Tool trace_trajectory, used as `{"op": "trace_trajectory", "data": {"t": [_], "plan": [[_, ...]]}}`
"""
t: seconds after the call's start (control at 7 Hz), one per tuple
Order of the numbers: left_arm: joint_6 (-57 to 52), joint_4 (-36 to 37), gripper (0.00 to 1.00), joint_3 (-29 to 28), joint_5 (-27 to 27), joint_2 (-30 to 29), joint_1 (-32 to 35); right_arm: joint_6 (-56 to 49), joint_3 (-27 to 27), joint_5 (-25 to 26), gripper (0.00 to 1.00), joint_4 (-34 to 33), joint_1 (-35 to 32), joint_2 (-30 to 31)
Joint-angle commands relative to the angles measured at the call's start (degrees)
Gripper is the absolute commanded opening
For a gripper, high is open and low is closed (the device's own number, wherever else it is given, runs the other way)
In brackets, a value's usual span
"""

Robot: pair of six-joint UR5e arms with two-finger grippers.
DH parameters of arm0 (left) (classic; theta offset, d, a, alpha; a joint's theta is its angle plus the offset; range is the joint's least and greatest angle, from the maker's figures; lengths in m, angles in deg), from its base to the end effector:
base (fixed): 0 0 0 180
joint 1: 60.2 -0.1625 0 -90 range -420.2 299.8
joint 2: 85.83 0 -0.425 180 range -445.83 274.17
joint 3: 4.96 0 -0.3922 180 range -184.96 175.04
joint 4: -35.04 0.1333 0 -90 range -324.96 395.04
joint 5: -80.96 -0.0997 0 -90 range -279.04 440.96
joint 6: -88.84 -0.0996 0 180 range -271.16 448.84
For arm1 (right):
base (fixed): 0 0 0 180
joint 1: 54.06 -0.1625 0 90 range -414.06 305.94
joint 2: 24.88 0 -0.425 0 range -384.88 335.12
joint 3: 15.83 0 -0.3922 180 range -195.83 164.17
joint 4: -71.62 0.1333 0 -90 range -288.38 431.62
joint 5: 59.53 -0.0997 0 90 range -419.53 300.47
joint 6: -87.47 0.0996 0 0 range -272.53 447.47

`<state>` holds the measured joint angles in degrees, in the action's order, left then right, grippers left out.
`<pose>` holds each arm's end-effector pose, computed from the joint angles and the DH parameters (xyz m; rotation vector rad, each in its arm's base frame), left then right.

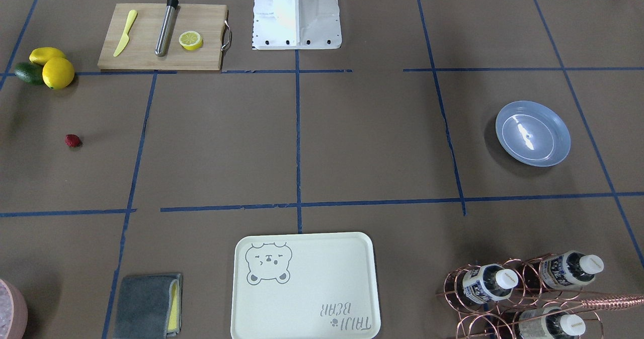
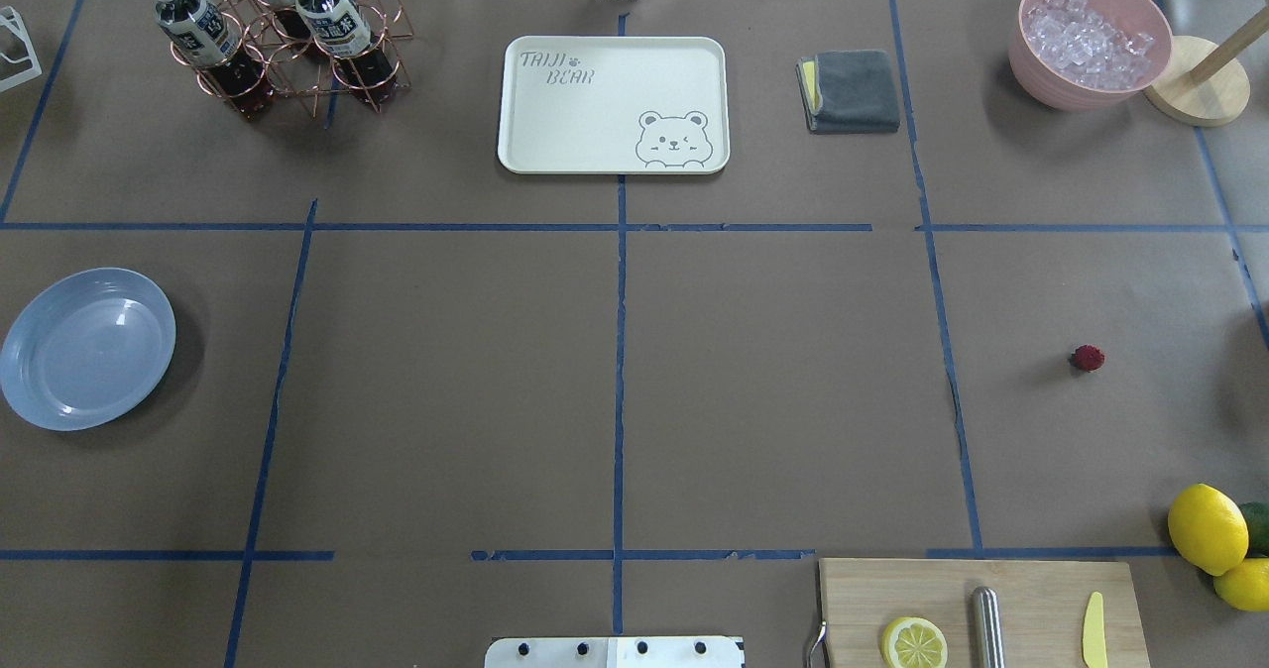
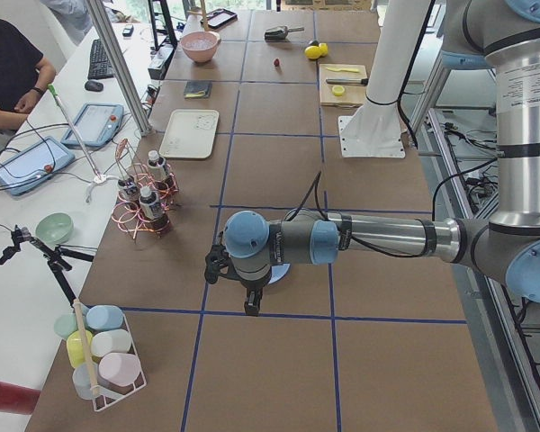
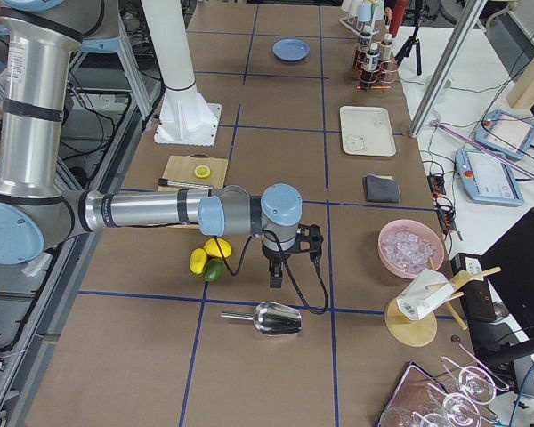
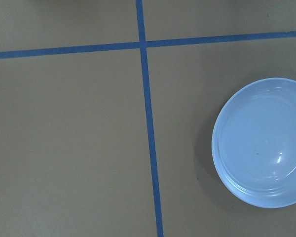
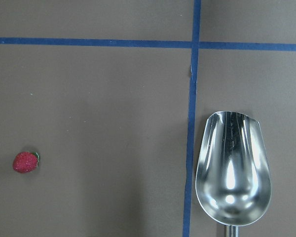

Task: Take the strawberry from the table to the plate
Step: 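Lower the left gripper toward the rim of the light blue plate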

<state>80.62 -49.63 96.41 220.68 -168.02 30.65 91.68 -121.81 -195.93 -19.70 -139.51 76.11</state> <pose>-0.0637 -0.4305 0.6266 0.0398 0.8677 0.1070 0.0282 -0.4171 0.6078 -0.0015 -0.8118 -0.0315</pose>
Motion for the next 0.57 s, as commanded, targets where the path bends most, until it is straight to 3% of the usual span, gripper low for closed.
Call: {"op": "trace_trajectory", "data": {"t": [0.0, 0.43], "plan": [[0.1, -0.8, 1.00, 2.8, -0.2, 0.3, 0.0, 0.0, -0.2, -0.1, 1.00, 0.0, 0.0, 0.0], [0.4, -0.8, 1.00, 3.9, -0.2, 0.2, -0.1, 0.0, -0.5, -0.1, 1.00, 0.1, -0.1, 0.3]]}}
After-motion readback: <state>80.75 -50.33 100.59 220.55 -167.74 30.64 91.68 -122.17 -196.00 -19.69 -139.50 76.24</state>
